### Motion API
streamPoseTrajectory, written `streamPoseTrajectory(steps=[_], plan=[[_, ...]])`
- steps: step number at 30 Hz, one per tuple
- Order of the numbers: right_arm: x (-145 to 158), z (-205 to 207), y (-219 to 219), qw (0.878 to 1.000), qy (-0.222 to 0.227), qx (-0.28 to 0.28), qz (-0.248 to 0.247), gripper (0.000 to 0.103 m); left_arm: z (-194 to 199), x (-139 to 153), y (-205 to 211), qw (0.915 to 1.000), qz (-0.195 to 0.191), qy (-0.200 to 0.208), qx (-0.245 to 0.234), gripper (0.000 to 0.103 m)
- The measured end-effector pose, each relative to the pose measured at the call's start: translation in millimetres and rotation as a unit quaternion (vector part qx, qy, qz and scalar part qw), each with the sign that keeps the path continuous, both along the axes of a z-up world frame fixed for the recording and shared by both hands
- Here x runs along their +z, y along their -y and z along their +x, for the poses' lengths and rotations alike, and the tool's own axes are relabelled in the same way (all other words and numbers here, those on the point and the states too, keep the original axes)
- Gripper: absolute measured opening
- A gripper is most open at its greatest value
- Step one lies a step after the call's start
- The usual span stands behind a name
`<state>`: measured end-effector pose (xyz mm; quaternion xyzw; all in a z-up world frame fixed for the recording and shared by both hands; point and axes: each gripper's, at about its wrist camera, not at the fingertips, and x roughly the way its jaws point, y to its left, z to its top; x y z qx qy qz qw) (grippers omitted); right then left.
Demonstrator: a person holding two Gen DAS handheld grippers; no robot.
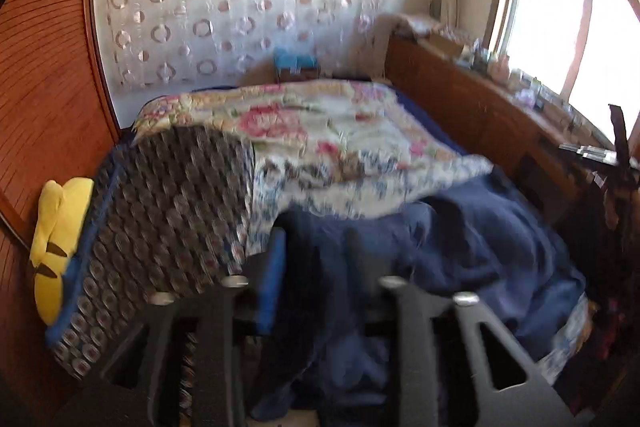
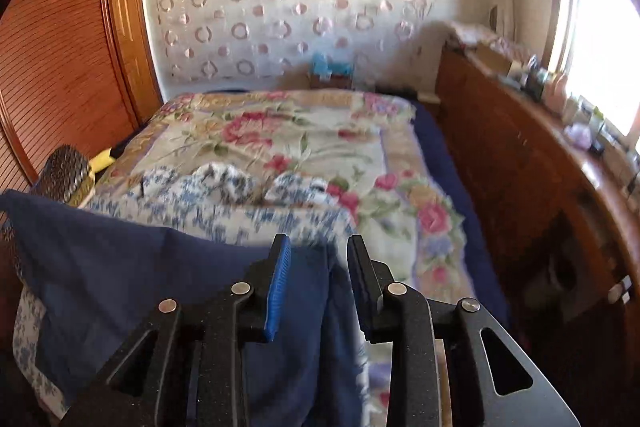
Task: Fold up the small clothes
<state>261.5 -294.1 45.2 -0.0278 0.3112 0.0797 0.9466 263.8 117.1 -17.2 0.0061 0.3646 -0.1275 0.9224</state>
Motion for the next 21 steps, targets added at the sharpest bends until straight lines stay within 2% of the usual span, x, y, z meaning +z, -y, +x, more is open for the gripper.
streamPoseTrajectory(steps=[4, 8, 12, 16, 21], plan=[[-52, -4, -6, 0.999, -0.028, 0.032, -0.027, 0.032, -12, -42, 16, 0.9993, 0.015, -0.032, -0.011, 0.058], [-80, 1, -9, 0.997, -0.036, 0.061, -0.037, 0.034, -25, -47, 33, 0.9985, 0.027, -0.036, -0.031, 0.06], [-87, 4, -10, 0.996, -0.032, 0.078, -0.014, 0.046, -45, -39, 42, 0.999, 0.021, -0.025, -0.031, 0.06], [-99, -1, 2, 0.996, -0.033, 0.077, -0.001, 0.047, -65, -40, 48, 0.9991, -0.003, -0.023, -0.035, 0.06], [-107, -4, 22, 0.997, -0.044, 0.057, 0.019, 0.047, -85, -62, 70, 0.9985, -0.014, -0.029, -0.045, 0.06]])
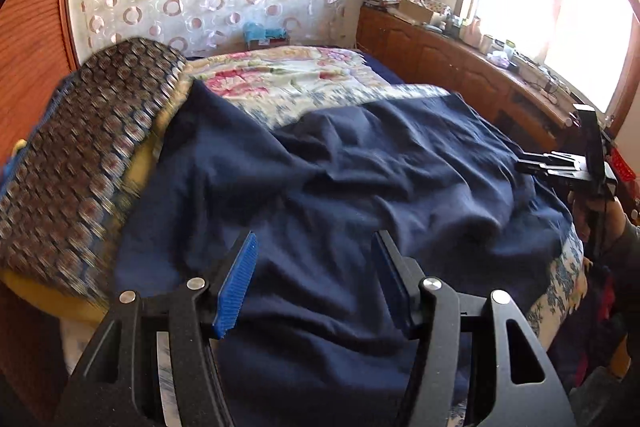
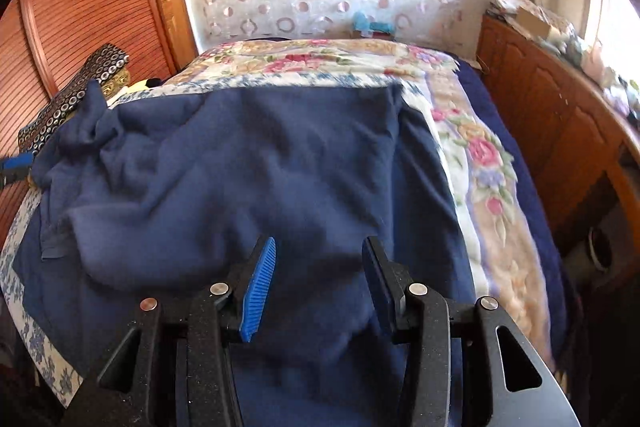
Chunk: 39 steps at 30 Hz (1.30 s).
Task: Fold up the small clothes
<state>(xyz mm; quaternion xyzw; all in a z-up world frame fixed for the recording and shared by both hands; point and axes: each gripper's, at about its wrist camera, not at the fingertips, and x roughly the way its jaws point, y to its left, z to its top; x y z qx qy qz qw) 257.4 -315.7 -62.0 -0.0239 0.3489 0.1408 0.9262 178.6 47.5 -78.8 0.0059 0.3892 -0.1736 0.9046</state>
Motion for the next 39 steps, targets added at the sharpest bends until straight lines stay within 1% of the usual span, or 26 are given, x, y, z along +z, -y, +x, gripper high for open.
streamPoseTrajectory(steps=[4, 7, 9, 11, 14, 16, 21, 23, 26, 30, 33, 37, 39], plan=[[-6, -4, 11, 1.0, -0.01, -0.007, 0.008, 0.047, -6, -21, 22, 0.9997, 0.016, -0.013, -0.015, 0.06], [-9, -6, 6, 1.0, -0.016, -0.004, 0.013, 0.048, -4, -31, 34, 0.9992, 0.028, -0.021, -0.018, 0.06], [-16, -6, 0, 1.0, -0.008, -0.003, 0.01, 0.052, -3, -37, 40, 0.9989, 0.032, -0.027, -0.02, 0.06], [-16, -3, -5, 1.0, -0.002, -0.001, 0.007, 0.055, -2, -42, 44, 0.9987, 0.034, -0.031, -0.021, 0.06], [-24, -5, -12, 1.0, -0.002, 0.006, 0.004, 0.062, -1, -50, 49, 0.998, 0.046, -0.038, -0.021, 0.06], [-26, -5, -15, 1.0, -0.002, 0.011, -0.003, 0.067, -4, -50, 50, 0.9983, 0.048, -0.025, -0.018, 0.061], [-34, -13, -23, 0.999, 0.0, 0.014, -0.031, 0.072, -6, -52, 49, 0.9987, 0.047, -0.018, -0.01, 0.065], [-34, -13, -23, 0.999, 0.0, 0.014, -0.033, 0.073, -4, -52, 49, 0.9987, 0.048, -0.02, -0.006, 0.067], [-34, -13, -24, 0.999, 0.001, 0.015, -0.032, 0.073, -3, -53, 48, 0.9982, 0.056, -0.02, 0.006, 0.076], [-34, -13, -23, 0.999, 0.002, 0.015, -0.034, 0.073, -4, -53, 47, 0.9982, 0.057, -0.02, 0.007, 0.076], [-34, -13, -23, 0.999, 0.001, 0.015, -0.034, 0.073, -8, -52, 42, 0.9985, 0.051, -0.021, 0.002, 0.076], [-34, -13, -23, 0.999, 0.001, 0.015, -0.034, 0.073, -25, -49, 23, 0.9994, 0.012, -0.032, 0.005, 0.076], [-34, -13, -23, 0.999, 0.001, 0.016, -0.035, 0.073, -36, -43, 9, 0.9998, -0.002, -0.018, 0.012, 0.076]])
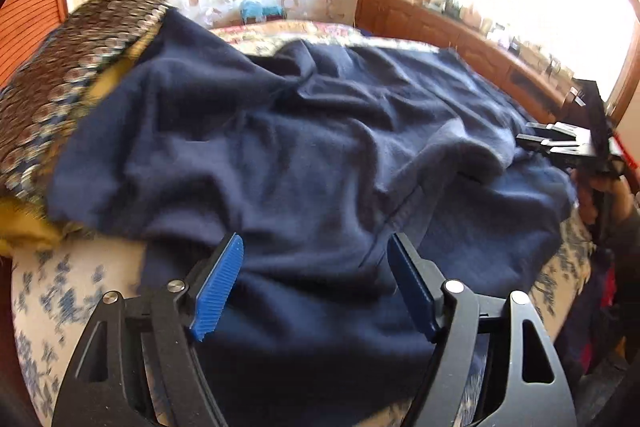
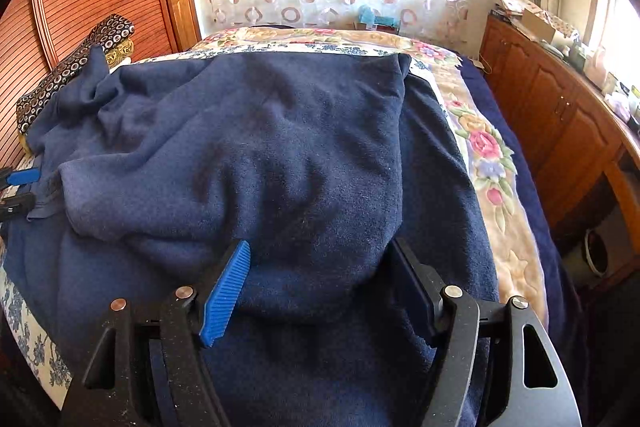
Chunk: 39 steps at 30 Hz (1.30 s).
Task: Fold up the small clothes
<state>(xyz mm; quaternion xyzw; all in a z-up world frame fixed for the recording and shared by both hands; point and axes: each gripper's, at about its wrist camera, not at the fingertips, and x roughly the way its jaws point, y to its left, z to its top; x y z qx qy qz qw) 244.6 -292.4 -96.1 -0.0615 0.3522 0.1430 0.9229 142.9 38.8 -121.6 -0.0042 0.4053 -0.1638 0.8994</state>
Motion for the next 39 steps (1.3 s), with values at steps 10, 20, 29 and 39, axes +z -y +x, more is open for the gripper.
streamPoseTrajectory(steps=[10, 20, 29, 39], plan=[[0, 0, 0, 1.0, 0.0, 0.0, -0.001, 0.073, 6, 15, -92, 0.991, -0.013, 0.016, 0.132, 0.061], [0, 0, 0, 1.0, -0.001, 0.0, -0.001, 0.073, 33, -8, -98, 0.989, -0.013, -0.023, 0.146, 0.061], [-1, 1, 1, 1.0, -0.001, 0.001, -0.002, 0.073, 40, -5, -83, 0.9935, -0.012, -0.011, 0.113, 0.036], [4, -2, 5, 1.0, 0.001, 0.003, 0.012, 0.033, 39, 16, -66, 0.9954, 0.011, 0.026, 0.091, 0.005]])
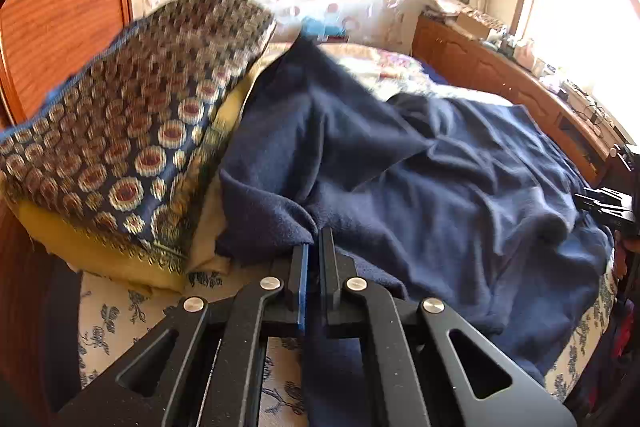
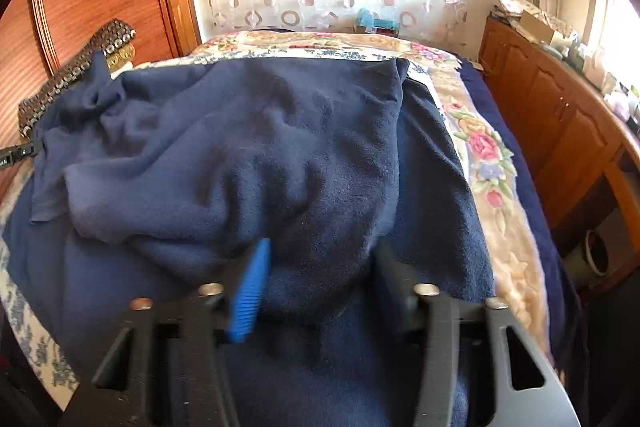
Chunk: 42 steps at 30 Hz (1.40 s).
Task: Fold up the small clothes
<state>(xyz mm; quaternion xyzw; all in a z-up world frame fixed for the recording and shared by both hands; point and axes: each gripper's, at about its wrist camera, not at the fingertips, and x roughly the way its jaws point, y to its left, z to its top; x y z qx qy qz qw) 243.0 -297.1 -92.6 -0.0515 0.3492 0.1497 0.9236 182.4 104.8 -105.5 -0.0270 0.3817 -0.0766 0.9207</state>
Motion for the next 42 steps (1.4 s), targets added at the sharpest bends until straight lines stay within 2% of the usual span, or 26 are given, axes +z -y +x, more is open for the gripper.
streamPoseTrajectory(steps=[1, 4, 14, 18, 21, 24, 25, 29, 31, 34, 35, 37, 39, 40, 41, 42], plan=[[1, 0, 1, 1.0, -0.001, 0.001, 0.005, 0.019, -2, 6, 2, 1.0, -0.004, 0.008, -0.005, 0.005], [8, -2, 8, 1.0, 0.0, 0.01, 0.025, 0.009, -7, 22, 7, 0.9994, -0.01, 0.028, -0.016, 0.005], [64, -30, 36, 0.997, 0.07, 0.01, 0.043, 0.007, -62, 80, 21, 0.9922, -0.037, 0.111, -0.041, 0.004], [83, -53, 50, 0.995, 0.099, -0.002, 0.034, 0.007, -89, 88, 21, 0.9896, -0.05, 0.128, -0.044, 0.004], [96, -72, 65, 0.993, 0.113, -0.009, 0.041, 0.007, -102, 81, 20, 0.9902, -0.058, 0.118, -0.045, 0.004], [94, -90, 73, 0.993, 0.111, -0.012, 0.035, 0.007, -112, 59, 20, 0.9936, -0.051, 0.091, -0.043, 0.004], [88, -96, 77, 0.994, 0.104, -0.014, 0.033, 0.007, -115, 49, 20, 0.9951, -0.042, 0.081, -0.039, 0.004], [60, -106, 76, 0.997, 0.071, -0.023, 0.015, 0.007, -126, 16, 17, 0.9975, -0.048, 0.042, -0.03, 0.004], [39, -100, 75, 0.999, 0.034, -0.025, 0.012, 0.007, -129, 4, 17, 0.9984, -0.041, 0.027, -0.026, 0.004], [13, -94, 70, 1.0, 0.001, -0.031, -0.001, 0.007, -133, -4, 16, 0.9989, -0.037, 0.017, -0.022, 0.004], [10, -93, 68, 1.0, -0.004, -0.031, -0.002, 0.008, -134, -6, 14, 0.9992, -0.031, 0.016, -0.02, 0.004], [10, -91, 65, 0.999, -0.006, -0.036, -0.008, 0.018, -138, -5, 14, 0.9991, -0.03, 0.017, -0.023, 0.004], [14, -91, 66, 0.999, 0.001, -0.041, -0.004, 0.021, -141, -1, 13, 0.999, -0.033, 0.021, -0.022, 0.005], [17, -92, 65, 0.999, 0.005, -0.041, 0.0, 0.027, -143, 1, 12, 0.9988, -0.035, 0.024, -0.023, 0.006], [23, -91, 61, 0.999, 0.01, -0.045, -0.001, 0.03, -145, 5, 11, 0.9985, -0.039, 0.03, -0.024, 0.013], [25, -95, 61, 0.999, 0.016, -0.048, -0.002, 0.039, -146, 8, 9, 0.9984, -0.04, 0.033, -0.023, 0.021]])
